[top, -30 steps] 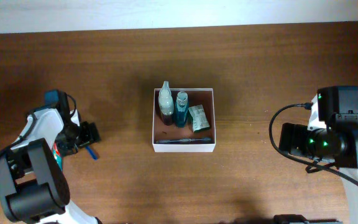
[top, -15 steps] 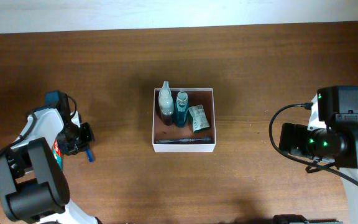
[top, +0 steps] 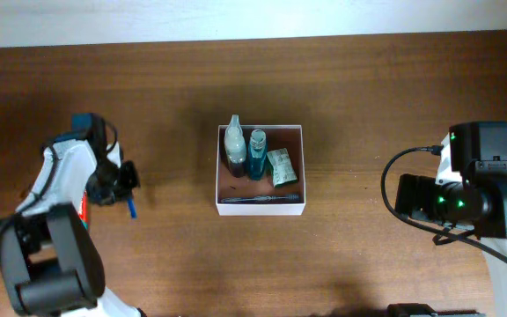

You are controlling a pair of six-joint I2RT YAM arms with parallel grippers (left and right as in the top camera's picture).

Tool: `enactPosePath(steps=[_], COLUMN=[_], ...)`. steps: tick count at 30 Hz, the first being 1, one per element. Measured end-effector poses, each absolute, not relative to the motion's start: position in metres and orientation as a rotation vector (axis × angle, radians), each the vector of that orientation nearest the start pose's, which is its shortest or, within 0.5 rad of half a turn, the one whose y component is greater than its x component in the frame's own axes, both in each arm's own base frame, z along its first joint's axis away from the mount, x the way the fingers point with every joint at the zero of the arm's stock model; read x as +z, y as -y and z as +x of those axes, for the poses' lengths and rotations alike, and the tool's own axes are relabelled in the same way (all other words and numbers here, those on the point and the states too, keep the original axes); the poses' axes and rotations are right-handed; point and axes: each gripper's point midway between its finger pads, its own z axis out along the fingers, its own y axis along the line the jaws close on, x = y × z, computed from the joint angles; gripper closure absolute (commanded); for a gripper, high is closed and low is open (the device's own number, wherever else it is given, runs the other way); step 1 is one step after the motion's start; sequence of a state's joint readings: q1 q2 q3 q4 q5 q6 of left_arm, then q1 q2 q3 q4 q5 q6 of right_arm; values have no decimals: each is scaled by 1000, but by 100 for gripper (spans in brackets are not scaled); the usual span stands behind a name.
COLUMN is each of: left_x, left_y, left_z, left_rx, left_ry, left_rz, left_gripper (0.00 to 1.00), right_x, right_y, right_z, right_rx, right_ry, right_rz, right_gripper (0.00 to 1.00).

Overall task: Pack container
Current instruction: 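Carry the razor over the box and release it inside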

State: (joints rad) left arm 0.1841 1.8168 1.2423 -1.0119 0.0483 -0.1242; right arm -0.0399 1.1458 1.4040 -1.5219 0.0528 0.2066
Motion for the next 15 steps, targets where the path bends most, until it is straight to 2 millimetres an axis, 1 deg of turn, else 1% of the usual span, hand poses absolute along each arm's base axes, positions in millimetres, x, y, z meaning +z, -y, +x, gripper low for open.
enactPosePath(steps=[1,3,4,6,8,9,11,13,15], left_x=[54,88,107,145,176,185,196,197,194], left_y=[-45,-27,-15,16,51,67,100,134,158], left_z=[322,339,346,356,356,353,345,334,324], left_rx=[-74,-74,-79,-96,-114,-120,-130,-137,-135], left_ry=[-3084,-2989,-2934,-2818,-2715,-2674,-2609,-2550,-2496], left_rz=[-445,-338,-269,-94,125,232,459,705,903], left_gripper=[99,99,99,99,100,99,99,99,99], right_x=[240,240,240,241,241,241,241,241,241], right_y=[17,17,17,17,17,17,17,17,17], right_z=[207,207,207,207,208,208,208,208,208], right_rx=[-38,-38,-38,-38,-37,-37,-37,-37,-37], right_ry=[-2808,-2808,-2808,-2807,-2803,-2803,-2802,-2801,-2801], right_rz=[359,359,359,358,358,359,358,358,358], right_gripper=[8,8,8,8,8,8,8,8,8])
